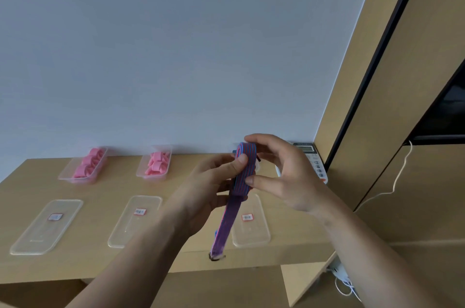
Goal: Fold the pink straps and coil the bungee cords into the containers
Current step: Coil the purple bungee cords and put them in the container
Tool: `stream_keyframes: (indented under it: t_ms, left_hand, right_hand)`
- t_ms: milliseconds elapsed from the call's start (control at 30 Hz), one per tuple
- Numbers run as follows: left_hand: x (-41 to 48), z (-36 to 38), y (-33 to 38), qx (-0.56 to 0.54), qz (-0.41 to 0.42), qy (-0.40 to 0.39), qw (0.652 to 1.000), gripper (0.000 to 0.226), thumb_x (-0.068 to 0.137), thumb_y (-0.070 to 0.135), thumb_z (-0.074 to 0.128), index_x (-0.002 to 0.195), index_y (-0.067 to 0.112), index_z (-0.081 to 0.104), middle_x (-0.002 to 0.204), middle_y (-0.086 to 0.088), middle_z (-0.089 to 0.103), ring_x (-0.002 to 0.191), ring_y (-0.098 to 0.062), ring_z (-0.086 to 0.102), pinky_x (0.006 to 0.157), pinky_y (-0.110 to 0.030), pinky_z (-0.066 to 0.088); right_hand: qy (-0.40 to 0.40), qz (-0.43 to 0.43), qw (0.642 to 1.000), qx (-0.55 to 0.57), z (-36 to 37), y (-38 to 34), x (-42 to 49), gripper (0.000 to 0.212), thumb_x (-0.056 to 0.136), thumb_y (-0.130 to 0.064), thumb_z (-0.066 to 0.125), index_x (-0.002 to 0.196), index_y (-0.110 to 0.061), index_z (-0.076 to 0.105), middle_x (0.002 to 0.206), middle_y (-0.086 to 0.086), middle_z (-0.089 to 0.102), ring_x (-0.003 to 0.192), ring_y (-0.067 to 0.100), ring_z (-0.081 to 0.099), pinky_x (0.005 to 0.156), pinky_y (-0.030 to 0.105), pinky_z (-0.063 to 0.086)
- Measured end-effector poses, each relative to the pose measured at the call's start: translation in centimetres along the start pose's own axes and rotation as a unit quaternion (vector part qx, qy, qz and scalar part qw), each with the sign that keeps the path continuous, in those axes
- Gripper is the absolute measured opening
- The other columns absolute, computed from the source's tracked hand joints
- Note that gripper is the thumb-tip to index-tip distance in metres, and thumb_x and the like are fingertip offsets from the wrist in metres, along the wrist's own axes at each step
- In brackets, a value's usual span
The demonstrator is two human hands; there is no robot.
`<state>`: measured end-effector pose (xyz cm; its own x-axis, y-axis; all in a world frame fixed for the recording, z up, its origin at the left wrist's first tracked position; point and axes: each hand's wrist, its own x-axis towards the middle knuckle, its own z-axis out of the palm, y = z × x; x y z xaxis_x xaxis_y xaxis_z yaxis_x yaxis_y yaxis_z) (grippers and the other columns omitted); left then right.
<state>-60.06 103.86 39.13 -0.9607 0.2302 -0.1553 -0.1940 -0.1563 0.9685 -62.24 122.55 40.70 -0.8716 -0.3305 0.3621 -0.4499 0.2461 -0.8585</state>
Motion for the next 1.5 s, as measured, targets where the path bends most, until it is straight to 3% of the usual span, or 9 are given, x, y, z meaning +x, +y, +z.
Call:
stream_keyframes:
  t_ms: [100, 267, 600, 833, 933, 1033, 1233, 1400, 1500]
  left_hand:
    - [-0.3, 0.5, -0.4, -0.013, -0.031, 0.003, 0.999, 0.055, 0.084, 0.064, 0.070, 0.113, 0.018, 0.078, 0.101, -0.008, 0.075, 0.089, -0.029, 0.074, 0.083, -0.050, 0.063]
    - [-0.7, 1.3, -0.9, -0.068, -0.065, 0.006, 0.996, 0.052, 0.084, 0.061, 0.071, 0.110, 0.016, 0.079, 0.109, -0.018, 0.077, 0.090, -0.034, 0.075, 0.077, -0.046, 0.062]
    - [-0.8, 1.6, -0.5, -0.069, -0.133, 0.045, 0.988, 0.074, 0.072, 0.066, 0.066, 0.111, 0.004, 0.076, 0.105, -0.020, 0.079, 0.095, -0.035, 0.078, 0.060, -0.034, 0.061]
    - [-0.2, 0.8, -0.3, -0.111, -0.107, 0.037, 0.987, 0.054, 0.087, 0.063, 0.065, 0.101, 0.014, 0.084, 0.104, -0.013, 0.077, 0.093, -0.033, 0.077, 0.084, -0.047, 0.061]
    - [-0.1, 0.6, -0.7, -0.144, -0.106, 0.037, 0.983, 0.051, 0.085, 0.059, 0.070, 0.104, 0.013, 0.082, 0.108, -0.014, 0.076, 0.092, -0.033, 0.076, 0.092, -0.053, 0.059]
    - [0.1, 0.2, -0.9, -0.172, -0.103, 0.029, 0.979, 0.043, 0.083, 0.051, 0.074, 0.104, 0.014, 0.081, 0.102, -0.011, 0.075, 0.088, -0.033, 0.072, 0.082, -0.049, 0.061]
    - [0.6, -0.3, -1.0, -0.145, -0.063, 0.007, 0.987, 0.027, 0.083, 0.018, 0.072, 0.108, 0.009, 0.077, 0.104, -0.012, 0.073, 0.082, -0.026, 0.069, 0.074, -0.041, 0.060]
    - [0.4, -0.2, -1.5, -0.064, -0.019, 0.004, 0.998, 0.031, 0.088, 0.004, 0.070, 0.119, 0.007, 0.073, 0.115, -0.021, 0.074, 0.093, -0.032, 0.068, 0.076, -0.045, 0.062]
    - [0.4, -0.1, -1.4, -0.025, -0.005, -0.006, 1.000, 0.048, 0.078, 0.012, 0.074, 0.126, 0.010, 0.069, 0.120, -0.016, 0.075, 0.093, -0.028, 0.070, 0.075, -0.041, 0.062]
  right_hand:
    - [0.025, -0.007, 1.000, 0.017, -0.2, -0.2, 0.4, 0.066, 0.068, -0.006, 0.078, 0.127, -0.028, 0.059, 0.116, 0.002, 0.070, 0.109, 0.021, 0.066, 0.100, 0.046, 0.051]
    - [0.054, -0.054, 0.997, -0.007, -0.4, -0.4, 0.4, 0.064, 0.072, 0.008, 0.079, 0.126, -0.022, 0.062, 0.118, 0.000, 0.066, 0.104, 0.021, 0.065, 0.088, 0.040, 0.058]
    - [0.107, -0.210, 0.959, -0.157, 0.7, 0.8, 0.0, 0.056, 0.070, 0.007, 0.082, 0.121, -0.006, 0.065, 0.119, 0.000, 0.065, 0.110, 0.013, 0.063, 0.092, 0.036, 0.054]
    - [0.152, -0.245, 0.938, -0.192, 1.3, 1.2, -0.7, 0.035, 0.079, -0.004, 0.082, 0.113, -0.006, 0.073, 0.119, 0.005, 0.069, 0.111, 0.021, 0.065, 0.095, 0.034, 0.051]
    - [0.137, -0.243, 0.944, -0.176, 1.4, 1.2, -1.5, 0.022, 0.082, -0.006, 0.077, 0.105, -0.008, 0.077, 0.111, 0.004, 0.072, 0.104, 0.023, 0.067, 0.089, 0.039, 0.053]
    - [0.124, -0.236, 0.947, -0.181, 1.6, 1.8, -2.2, 0.020, 0.074, -0.001, 0.083, 0.093, -0.007, 0.079, 0.106, 0.003, 0.073, 0.099, 0.023, 0.067, 0.088, 0.042, 0.052]
    - [0.077, -0.219, 0.951, -0.202, 2.1, 2.4, -2.9, 0.015, 0.068, -0.006, 0.088, 0.076, -0.013, 0.078, 0.095, -0.002, 0.070, 0.092, 0.016, 0.061, 0.084, 0.025, 0.045]
    - [0.064, -0.114, 0.981, -0.145, 1.5, 1.5, -2.0, 0.050, 0.069, -0.005, 0.085, 0.115, -0.018, 0.072, 0.112, -0.004, 0.066, 0.104, 0.012, 0.062, 0.086, 0.033, 0.052]
    - [-0.059, 0.037, 0.995, -0.076, 0.8, 1.0, -1.1, 0.079, 0.077, -0.006, 0.083, 0.145, -0.024, 0.047, 0.135, -0.009, 0.056, 0.123, 0.006, 0.053, 0.099, 0.035, 0.049]
